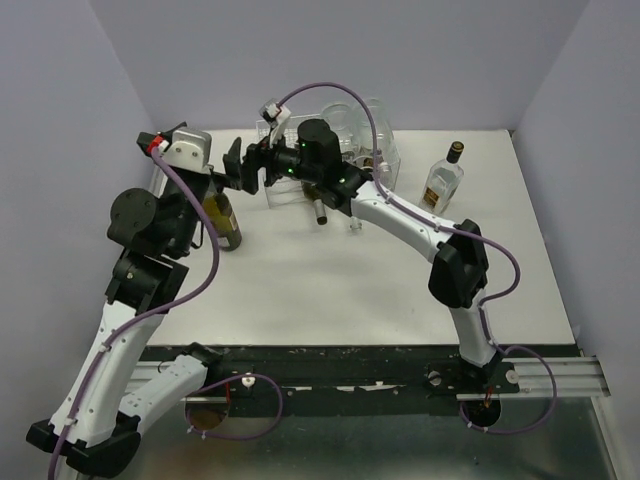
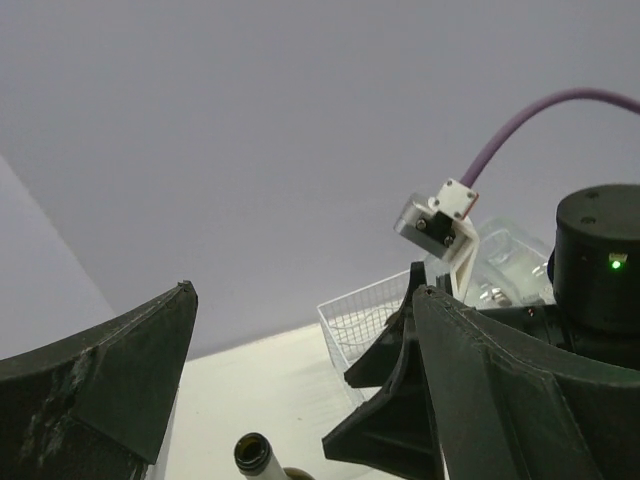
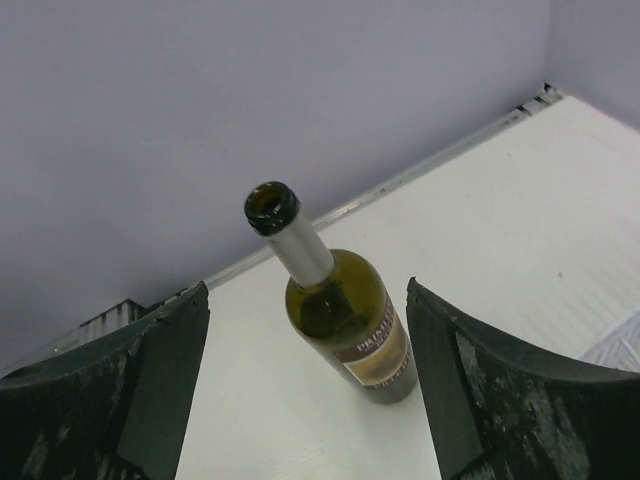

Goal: Put the wine bottle on the wine rack

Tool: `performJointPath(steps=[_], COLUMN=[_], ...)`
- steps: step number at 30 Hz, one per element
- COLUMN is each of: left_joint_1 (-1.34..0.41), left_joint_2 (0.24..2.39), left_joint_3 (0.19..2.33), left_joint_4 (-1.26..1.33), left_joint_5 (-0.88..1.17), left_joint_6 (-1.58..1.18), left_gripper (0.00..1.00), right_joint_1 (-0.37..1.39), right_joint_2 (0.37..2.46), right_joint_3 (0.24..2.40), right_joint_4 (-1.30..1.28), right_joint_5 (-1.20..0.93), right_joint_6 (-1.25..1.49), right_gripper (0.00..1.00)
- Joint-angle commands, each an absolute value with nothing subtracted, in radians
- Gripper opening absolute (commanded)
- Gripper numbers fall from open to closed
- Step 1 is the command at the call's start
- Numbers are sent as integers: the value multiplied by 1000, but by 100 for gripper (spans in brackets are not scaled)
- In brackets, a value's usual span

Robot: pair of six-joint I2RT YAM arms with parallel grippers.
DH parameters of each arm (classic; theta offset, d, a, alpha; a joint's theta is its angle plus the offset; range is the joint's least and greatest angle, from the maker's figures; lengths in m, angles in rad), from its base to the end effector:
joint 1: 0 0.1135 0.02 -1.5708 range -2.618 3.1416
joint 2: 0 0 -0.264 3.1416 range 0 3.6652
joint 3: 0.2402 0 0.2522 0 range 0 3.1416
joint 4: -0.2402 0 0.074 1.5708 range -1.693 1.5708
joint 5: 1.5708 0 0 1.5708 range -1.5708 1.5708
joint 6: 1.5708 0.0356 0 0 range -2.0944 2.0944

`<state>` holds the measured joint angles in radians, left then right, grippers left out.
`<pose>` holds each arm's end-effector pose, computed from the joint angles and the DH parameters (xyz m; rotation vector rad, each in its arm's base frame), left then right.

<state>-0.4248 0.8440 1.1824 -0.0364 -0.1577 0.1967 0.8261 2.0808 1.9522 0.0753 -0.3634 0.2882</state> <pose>0.1480 -0.0608 0.4812 0.2577 1.2469 -0.0964 0.3341 0.3811 0.3663 -0.7469 1.5807 1.1320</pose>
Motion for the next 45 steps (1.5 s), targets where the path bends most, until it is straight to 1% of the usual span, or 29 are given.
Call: performJointPath(steps=[1,4,9,13,19,22,26,27,29,31,35,39,41,42,44,45], left_joint_1=[-419,-419,-419,-419,-419,-419,-419,-419,-419,-419,-419,-419,-419,-419,-419,-419], left_joint_2=[839,847,835,810,762,730,710,706,690,678,670,655,646,638,626,615], left_joint_3=[1320,1382,1427,1427,1397,1373,1371,1370,1359,1348,1333,1315,1304,1296,1284,1278], left_joint_4=[-151,-253,-356,-420,-488,-479,-492,-497,-497,-495,-502,-514,-515,-515,-512,-508], left_joint_5=[-244,-244,-253,-258,-255,-274,-281,-276,-276,-278,-278,-282,-284,-285,-282,-266], left_joint_6=[186,154,100,37,6,5,6,6,6,6,6,-23,-23,-25,-26,-23], left_gripper=[99,99,99,99,99,99,99,99,99,99,99,99,99,99,99,99], right_joint_1=[845,879,925,956,986,991,992,992,996,1000,1006,1009,1012,1012,1012,1011], right_joint_2=[2169,2215,2284,2336,2414,2425,2441,2445,2454,2459,2459,2441,2412,2396,2353,2333], right_joint_3=[2081,2152,2224,2275,2359,2356,2339,2333,2333,2335,2315,2284,2247,2223,2204,2195], right_joint_4=[123,118,115,124,115,114,94,97,87,83,107,141,185,202,209,206], right_joint_5=[-463,-431,-374,-339,-203,-155,-159,-164,-158,-141,-130,-103,-81,-72,-54,-54], right_joint_6=[221,178,131,104,90,94,81,83,81,87,81,81,81,83,87,87], right_gripper=[87,87,87,87,88,87,86,83,70,62,57,44,41,37,27,19])
